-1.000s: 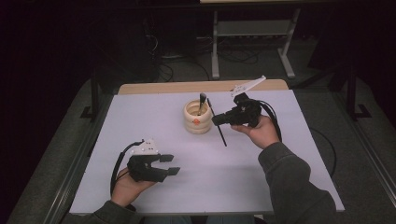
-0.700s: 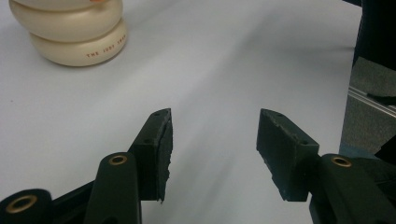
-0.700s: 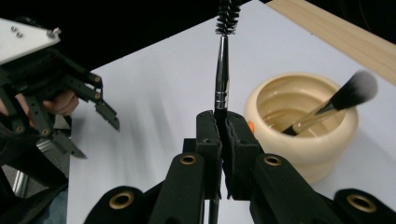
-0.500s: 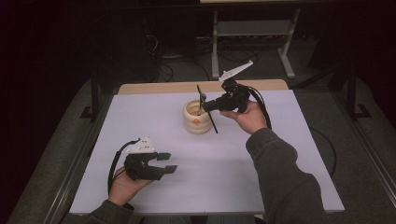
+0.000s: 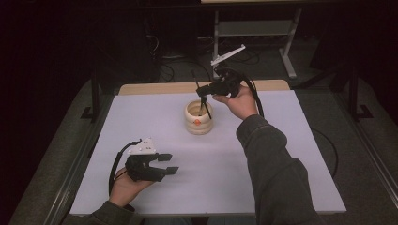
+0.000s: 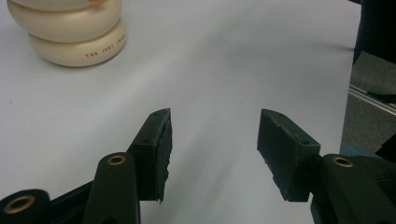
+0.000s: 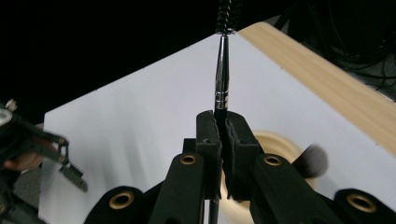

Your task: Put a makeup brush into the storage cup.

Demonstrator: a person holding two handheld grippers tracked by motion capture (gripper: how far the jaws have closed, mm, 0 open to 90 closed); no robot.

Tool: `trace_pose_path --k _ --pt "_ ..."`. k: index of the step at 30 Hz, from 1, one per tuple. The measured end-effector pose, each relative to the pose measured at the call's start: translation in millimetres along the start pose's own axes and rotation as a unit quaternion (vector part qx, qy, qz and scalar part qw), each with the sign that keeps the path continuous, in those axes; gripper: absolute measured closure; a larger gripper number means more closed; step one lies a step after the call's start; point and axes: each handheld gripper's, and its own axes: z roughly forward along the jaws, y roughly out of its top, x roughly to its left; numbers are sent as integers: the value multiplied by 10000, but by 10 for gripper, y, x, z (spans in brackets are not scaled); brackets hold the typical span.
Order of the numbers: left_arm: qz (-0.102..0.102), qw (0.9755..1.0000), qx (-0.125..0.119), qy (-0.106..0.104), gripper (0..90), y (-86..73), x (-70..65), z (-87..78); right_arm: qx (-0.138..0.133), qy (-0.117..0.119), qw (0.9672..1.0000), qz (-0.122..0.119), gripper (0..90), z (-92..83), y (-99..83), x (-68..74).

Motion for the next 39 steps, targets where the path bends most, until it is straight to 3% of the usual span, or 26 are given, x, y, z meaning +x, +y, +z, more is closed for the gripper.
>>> trace_pose_path --k 15,25,39 --pt "-48 9999 -110 -1 447 2 30 -43 -373 -345 9987 99 846 156 479 -156" --pt "-9 10000 -97 17 444 -4 39 -68 -222 -577 9975 338 847 443 301 -294" --pt "-88 9999 -95 20 439 -9 38 -72 -330 -753 9958 396 846 478 83 -325"
